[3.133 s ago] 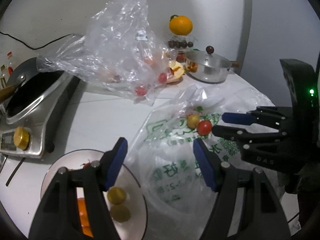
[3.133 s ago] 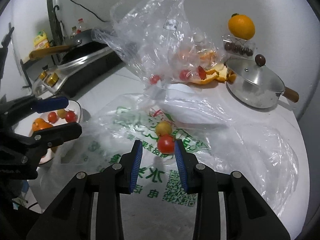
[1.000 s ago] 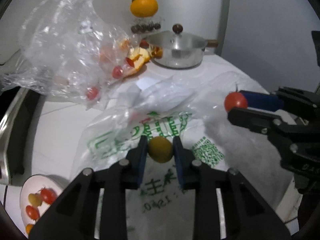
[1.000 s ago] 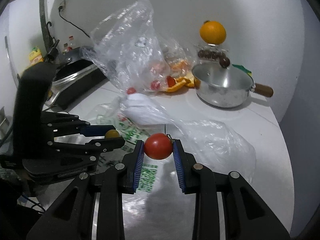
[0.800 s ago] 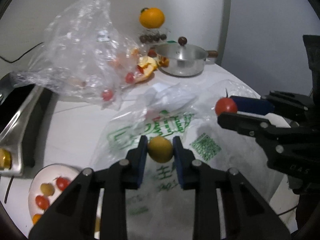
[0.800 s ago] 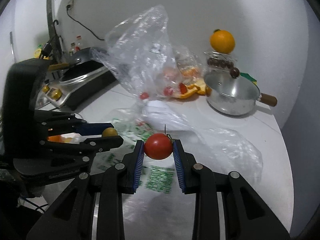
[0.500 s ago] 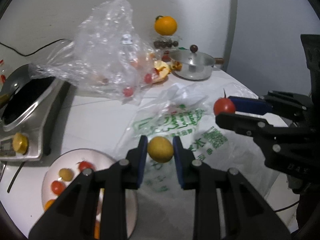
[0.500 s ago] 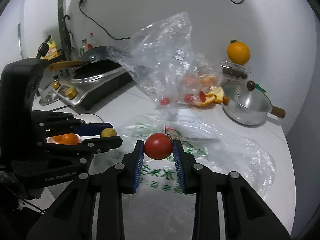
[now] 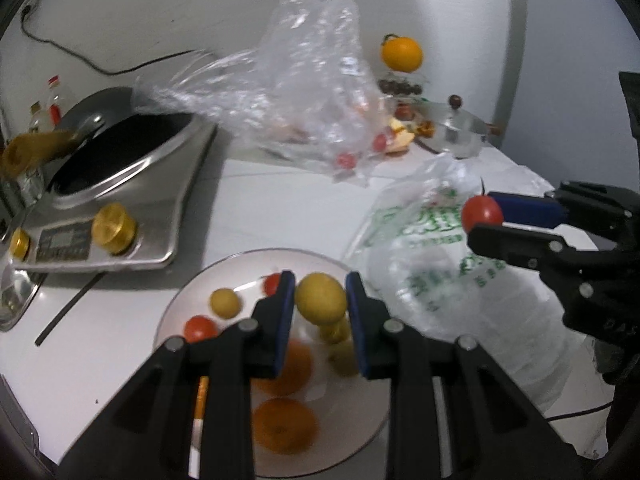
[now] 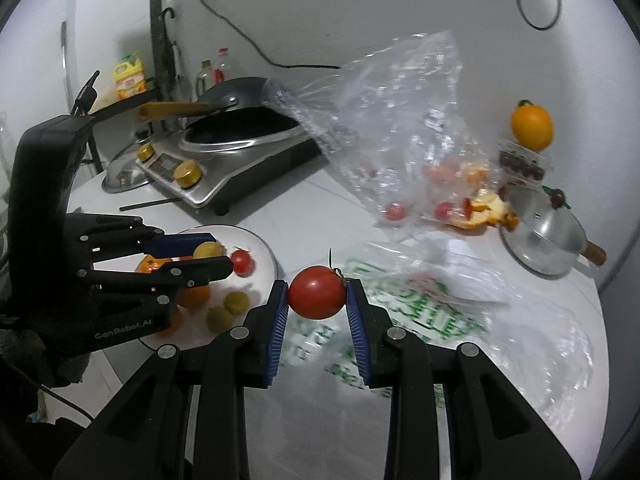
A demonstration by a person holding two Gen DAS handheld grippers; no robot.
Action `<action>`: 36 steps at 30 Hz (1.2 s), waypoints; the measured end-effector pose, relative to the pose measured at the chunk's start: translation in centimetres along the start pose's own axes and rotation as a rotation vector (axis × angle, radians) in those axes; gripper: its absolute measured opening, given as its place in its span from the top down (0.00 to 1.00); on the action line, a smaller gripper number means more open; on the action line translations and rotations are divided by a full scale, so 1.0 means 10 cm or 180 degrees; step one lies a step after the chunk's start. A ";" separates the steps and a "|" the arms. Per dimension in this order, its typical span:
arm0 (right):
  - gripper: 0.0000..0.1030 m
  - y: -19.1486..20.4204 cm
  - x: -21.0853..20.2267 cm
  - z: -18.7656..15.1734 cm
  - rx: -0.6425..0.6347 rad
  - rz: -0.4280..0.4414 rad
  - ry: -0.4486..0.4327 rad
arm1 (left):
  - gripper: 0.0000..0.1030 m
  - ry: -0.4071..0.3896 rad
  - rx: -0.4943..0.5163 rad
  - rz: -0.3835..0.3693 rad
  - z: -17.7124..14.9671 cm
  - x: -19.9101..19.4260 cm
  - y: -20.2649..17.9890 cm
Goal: Organize fruits
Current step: 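Carry the held tomato and yellow fruit over the white plate, then lower both fruits onto the plate and open both grippers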
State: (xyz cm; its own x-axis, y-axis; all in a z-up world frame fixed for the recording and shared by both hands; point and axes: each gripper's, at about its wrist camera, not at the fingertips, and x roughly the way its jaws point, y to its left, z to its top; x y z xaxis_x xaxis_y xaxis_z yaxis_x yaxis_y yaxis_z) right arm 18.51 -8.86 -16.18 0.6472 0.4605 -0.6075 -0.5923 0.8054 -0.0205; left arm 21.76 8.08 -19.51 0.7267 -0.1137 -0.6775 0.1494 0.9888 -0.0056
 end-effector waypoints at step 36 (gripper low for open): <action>0.67 0.50 0.97 0.09 -0.0150 0.0213 0.0556 | 0.48 0.0111 -0.0305 -0.0013 -0.16 0.03 0.50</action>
State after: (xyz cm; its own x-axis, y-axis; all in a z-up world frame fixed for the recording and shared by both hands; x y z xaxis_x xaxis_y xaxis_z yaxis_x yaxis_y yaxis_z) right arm 22.25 0.01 -21.50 0.5149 0.4375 -0.7372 -0.6557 0.7549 -0.0099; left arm 21.66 13.19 -20.92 0.7022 -0.1160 -0.7025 0.0864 0.9932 -0.0776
